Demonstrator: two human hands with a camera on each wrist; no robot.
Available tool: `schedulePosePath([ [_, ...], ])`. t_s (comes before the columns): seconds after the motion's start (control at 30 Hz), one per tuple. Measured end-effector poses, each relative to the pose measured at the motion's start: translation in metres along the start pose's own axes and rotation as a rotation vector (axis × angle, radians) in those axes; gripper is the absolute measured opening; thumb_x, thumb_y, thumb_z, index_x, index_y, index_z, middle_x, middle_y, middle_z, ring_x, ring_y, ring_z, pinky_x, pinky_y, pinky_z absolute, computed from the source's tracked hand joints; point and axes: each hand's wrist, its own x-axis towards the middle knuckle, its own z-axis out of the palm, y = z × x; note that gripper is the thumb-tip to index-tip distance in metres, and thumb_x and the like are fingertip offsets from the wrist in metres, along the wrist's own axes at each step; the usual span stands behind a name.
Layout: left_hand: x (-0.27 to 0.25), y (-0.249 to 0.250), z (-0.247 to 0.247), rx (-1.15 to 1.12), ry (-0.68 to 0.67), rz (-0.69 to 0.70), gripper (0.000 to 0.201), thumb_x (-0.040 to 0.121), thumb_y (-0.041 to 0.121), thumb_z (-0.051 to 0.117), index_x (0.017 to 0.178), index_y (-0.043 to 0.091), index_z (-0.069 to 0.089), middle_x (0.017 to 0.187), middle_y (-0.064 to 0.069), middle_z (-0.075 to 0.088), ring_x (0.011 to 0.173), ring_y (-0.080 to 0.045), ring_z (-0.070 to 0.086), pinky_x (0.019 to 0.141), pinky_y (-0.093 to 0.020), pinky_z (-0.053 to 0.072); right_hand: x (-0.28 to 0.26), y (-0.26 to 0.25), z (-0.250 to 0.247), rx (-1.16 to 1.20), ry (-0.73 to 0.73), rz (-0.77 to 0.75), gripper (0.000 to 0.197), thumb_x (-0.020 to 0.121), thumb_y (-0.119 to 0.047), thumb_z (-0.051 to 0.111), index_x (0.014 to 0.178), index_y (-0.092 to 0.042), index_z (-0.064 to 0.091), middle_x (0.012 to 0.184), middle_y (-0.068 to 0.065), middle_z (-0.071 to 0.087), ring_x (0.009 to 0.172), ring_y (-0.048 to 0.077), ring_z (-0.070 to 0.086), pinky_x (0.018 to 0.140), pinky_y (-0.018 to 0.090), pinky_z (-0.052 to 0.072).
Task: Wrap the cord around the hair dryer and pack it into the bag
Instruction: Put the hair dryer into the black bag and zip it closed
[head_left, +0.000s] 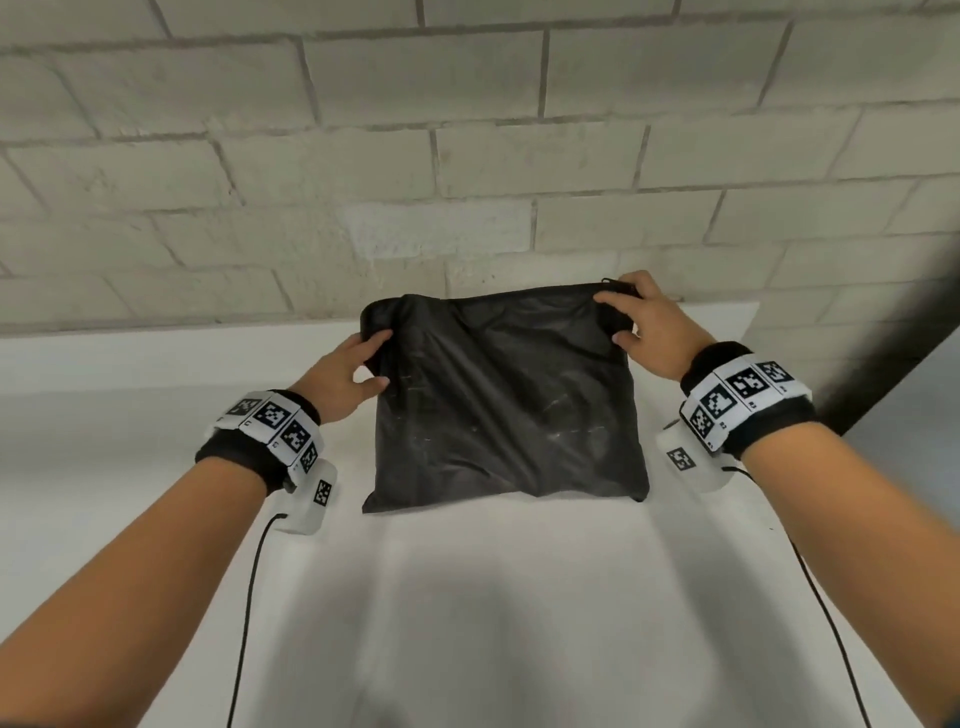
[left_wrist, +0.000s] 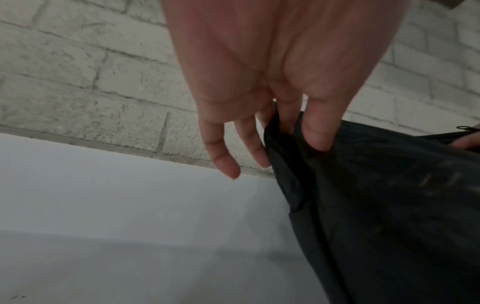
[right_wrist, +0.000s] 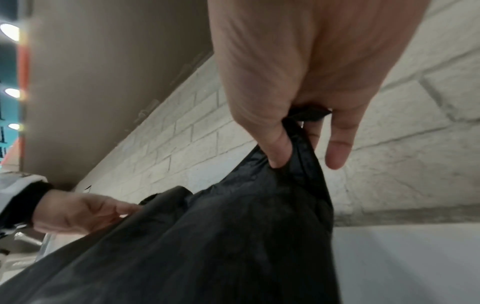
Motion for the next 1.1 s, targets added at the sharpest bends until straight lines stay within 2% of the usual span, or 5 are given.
schedulePosePath([
  [0.4, 0.055, -0.018, 0.014, 0.099, -0.205, -0.044, 0.062, 0.093, 0.019, 0.046, 0.145, 0.018, 0.012, 0.154, -0.002, 0.018, 0.139, -0.02, 0.024, 0.104, -0.016, 0.014, 0.044, 0.052, 0.037, -0.098, -0.278, 0.221, 0.055, 0.093, -0.014, 0.047, 0.143, -0.007, 0.025, 0.143, 0.018, 0.029, 0.121, 0.036, 0.045, 0.104, 0.037, 0.034],
  [0.6, 0.056, -0.016, 0.015, 0.032, -0.174, -0.054, 0.057, 0.092, 0.018, 0.048, 0.143, 0.02, 0.023, 0.147, -0.003, 0.032, 0.117, -0.023, 0.048, 0.094, -0.021, 0.034, 0.041, 0.058, 0.052, -0.004, -0.329, 0.276, 0.065, 0.089, -0.027, 0.056, 0.143, -0.008, 0.024, 0.143, 0.014, 0.032, 0.12, 0.03, 0.048, 0.099, 0.033, 0.038],
  [0.83, 0.054, -0.006, 0.014, -0.15, -0.125, -0.095, 0.042, 0.091, 0.017, 0.051, 0.133, 0.016, 0.045, 0.139, -0.004, 0.045, 0.088, -0.018, 0.057, 0.067, -0.023, 0.048, 0.039, 0.058, 0.062, 0.214, -0.45, 0.333, 0.068, 0.083, 0.004, 0.058, 0.142, -0.011, 0.029, 0.141, 0.015, 0.039, 0.075, 0.025, 0.058, 0.079, 0.027, 0.042],
  [1.0, 0.054, -0.007, 0.02, -0.099, -0.139, -0.136, 0.041, 0.091, 0.021, 0.05, 0.132, 0.016, 0.046, 0.138, -0.004, 0.046, 0.07, -0.01, 0.057, 0.062, -0.015, 0.048, 0.04, 0.056, 0.066, 0.167, -0.453, 0.343, 0.058, 0.083, 0.007, 0.054, 0.137, -0.007, 0.04, 0.128, 0.021, 0.053, 0.087, 0.028, 0.056, 0.07, 0.023, 0.044],
  [1.1, 0.059, -0.011, 0.022, -0.071, -0.176, -0.185, 0.043, 0.091, 0.026, 0.051, 0.133, 0.018, 0.045, 0.139, -0.007, 0.045, 0.069, -0.018, 0.058, 0.072, -0.023, 0.047, 0.042, 0.06, 0.069, 0.063, -0.455, 0.35, 0.059, 0.083, 0.005, 0.056, 0.138, -0.006, 0.037, 0.14, 0.02, 0.043, 0.114, 0.035, 0.053, 0.089, 0.029, 0.043],
])
